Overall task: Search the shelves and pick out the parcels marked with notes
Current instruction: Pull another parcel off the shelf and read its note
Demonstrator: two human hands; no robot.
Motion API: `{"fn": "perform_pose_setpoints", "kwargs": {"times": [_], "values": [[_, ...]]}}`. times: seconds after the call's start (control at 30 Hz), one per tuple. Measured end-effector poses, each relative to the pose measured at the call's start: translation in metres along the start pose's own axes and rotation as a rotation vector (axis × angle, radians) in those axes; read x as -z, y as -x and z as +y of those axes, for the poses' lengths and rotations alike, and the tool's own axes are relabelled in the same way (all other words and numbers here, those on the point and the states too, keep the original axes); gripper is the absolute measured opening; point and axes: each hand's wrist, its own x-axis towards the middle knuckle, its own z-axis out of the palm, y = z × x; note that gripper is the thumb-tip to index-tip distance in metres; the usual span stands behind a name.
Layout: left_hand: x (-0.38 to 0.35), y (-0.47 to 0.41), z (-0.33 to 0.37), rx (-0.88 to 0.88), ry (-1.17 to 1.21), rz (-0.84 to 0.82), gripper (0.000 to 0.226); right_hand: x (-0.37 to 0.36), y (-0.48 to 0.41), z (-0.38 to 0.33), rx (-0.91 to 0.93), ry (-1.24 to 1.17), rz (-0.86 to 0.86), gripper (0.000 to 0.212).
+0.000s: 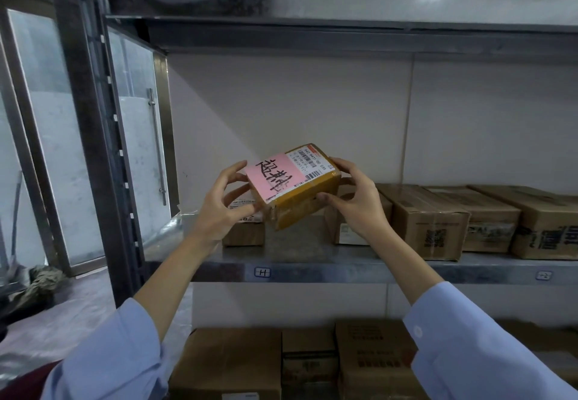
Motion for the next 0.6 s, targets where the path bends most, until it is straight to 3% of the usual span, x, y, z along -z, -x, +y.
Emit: {"fn": "perform_pose_setpoints", "kwargs": {"times": [0.37, 0.6], "values": [[0.006, 0.006, -0.005, 0.002, -0.080, -0.005, 0.068, -0.014, -0.004, -0.015, -0.047, -0.119, 0.111, 0.067], [-0.003, 0.016, 0.002, -0.028, -0.110, 0.019, 0.079, -0.024, 0.001, -0.013, -0.024, -0.122, 0.026, 0.044]]}}
